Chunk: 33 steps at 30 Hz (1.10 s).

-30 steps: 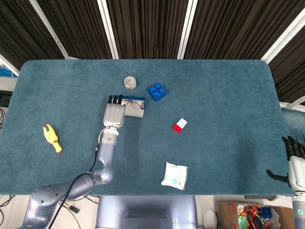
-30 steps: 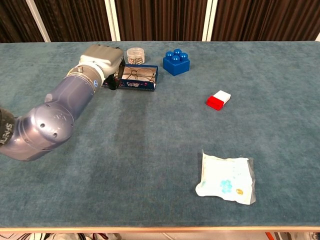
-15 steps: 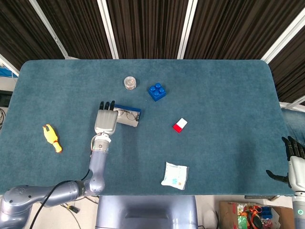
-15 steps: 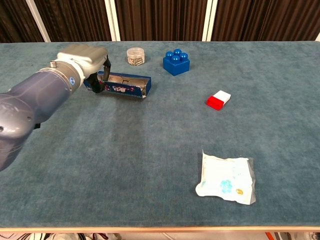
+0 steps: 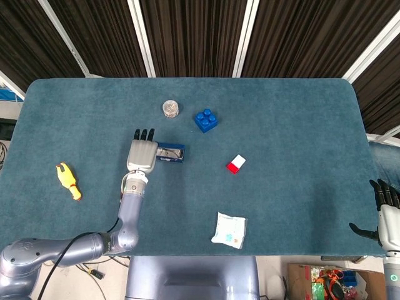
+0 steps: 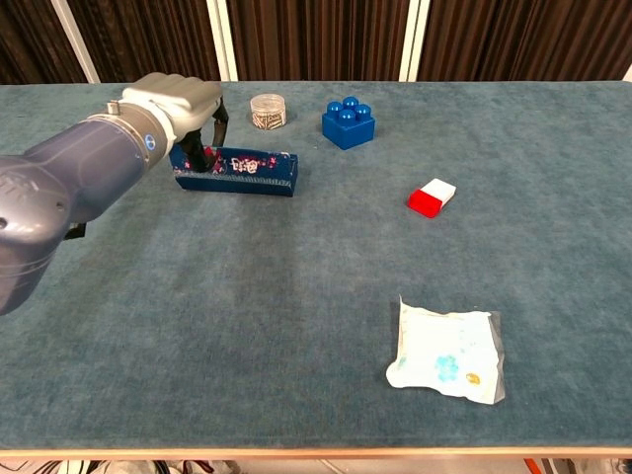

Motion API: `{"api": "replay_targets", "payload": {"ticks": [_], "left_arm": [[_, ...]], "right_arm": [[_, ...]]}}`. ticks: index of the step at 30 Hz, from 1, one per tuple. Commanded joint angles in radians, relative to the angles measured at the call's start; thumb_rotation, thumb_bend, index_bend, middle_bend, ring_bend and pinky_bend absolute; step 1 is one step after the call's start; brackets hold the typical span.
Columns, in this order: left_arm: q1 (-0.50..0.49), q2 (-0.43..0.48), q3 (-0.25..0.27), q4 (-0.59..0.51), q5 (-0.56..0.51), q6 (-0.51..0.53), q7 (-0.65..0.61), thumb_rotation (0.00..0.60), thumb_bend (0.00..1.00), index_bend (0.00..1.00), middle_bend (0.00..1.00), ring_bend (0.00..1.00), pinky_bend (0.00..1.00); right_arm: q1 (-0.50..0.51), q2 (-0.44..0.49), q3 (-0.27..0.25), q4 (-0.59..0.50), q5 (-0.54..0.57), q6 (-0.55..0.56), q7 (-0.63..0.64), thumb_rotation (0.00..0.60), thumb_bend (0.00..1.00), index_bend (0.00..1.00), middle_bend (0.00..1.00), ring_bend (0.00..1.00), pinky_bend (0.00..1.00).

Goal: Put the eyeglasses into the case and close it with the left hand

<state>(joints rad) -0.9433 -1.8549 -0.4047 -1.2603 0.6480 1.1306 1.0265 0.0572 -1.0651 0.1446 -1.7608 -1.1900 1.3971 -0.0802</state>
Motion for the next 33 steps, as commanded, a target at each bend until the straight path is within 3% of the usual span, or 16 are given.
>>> {"api": "replay_targets", "payload": {"ticks": [1,33], "left_arm": [[-0.02,-0.009,-0.009,0.032,-0.007,-0.022,-0.012,0.6,0.47,0.58,0.09,0.07,0.09],[-0.179,-0.12,-0.062,0.325,-0.08,-0.08,-0.023,0.6,0.47,0.58,0.09,0.07,0.09]], "right_arm": [[0.0,0.0,0.0,-0.001,0.001,-0.001,-0.001,0.6,0.12,0.08,0.0,0.09,0.22],[0.002,0.006,-0.004,-0.013,0.018,-0.013,-0.011,0.6,0.12,0.08,0.0,0.09,0.22]]}}
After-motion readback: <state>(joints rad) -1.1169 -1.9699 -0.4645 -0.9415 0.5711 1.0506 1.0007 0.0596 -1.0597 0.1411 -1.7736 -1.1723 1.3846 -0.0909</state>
